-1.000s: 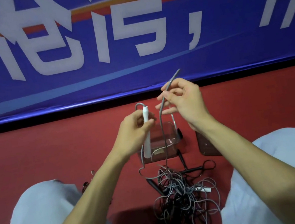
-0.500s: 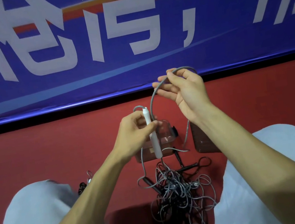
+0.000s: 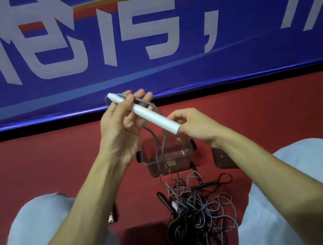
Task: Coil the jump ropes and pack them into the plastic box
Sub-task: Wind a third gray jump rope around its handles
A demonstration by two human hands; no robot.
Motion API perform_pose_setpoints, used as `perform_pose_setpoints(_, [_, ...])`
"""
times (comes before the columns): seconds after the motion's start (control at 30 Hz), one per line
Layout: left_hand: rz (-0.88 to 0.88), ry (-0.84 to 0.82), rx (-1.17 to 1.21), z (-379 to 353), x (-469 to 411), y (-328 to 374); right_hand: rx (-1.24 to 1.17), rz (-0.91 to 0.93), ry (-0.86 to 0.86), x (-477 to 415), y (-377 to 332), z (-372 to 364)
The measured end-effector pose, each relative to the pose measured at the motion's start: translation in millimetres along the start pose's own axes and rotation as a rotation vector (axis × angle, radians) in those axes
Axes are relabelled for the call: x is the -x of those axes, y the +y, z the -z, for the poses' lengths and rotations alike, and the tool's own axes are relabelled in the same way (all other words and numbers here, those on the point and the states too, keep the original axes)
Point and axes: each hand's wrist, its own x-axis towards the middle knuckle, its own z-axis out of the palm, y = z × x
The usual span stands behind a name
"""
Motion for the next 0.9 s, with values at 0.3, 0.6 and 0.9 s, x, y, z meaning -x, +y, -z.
perform_pose_setpoints(0.3, [-0.015, 0.059, 0.091, 6, -1, 13, 0.42, 0.131, -0.292, -11, 22, -30])
perform_pose_setpoints(0.6, [-0.018, 0.077, 0.068, 7, -2, 8, 0.217, 0.13, -0.461, -7, 26, -41])
perform_pose_setpoints(0.9, [0.107, 0.117, -0.512, 23, -8, -5, -0.039, 0.051, -0.031, -12, 17, -16])
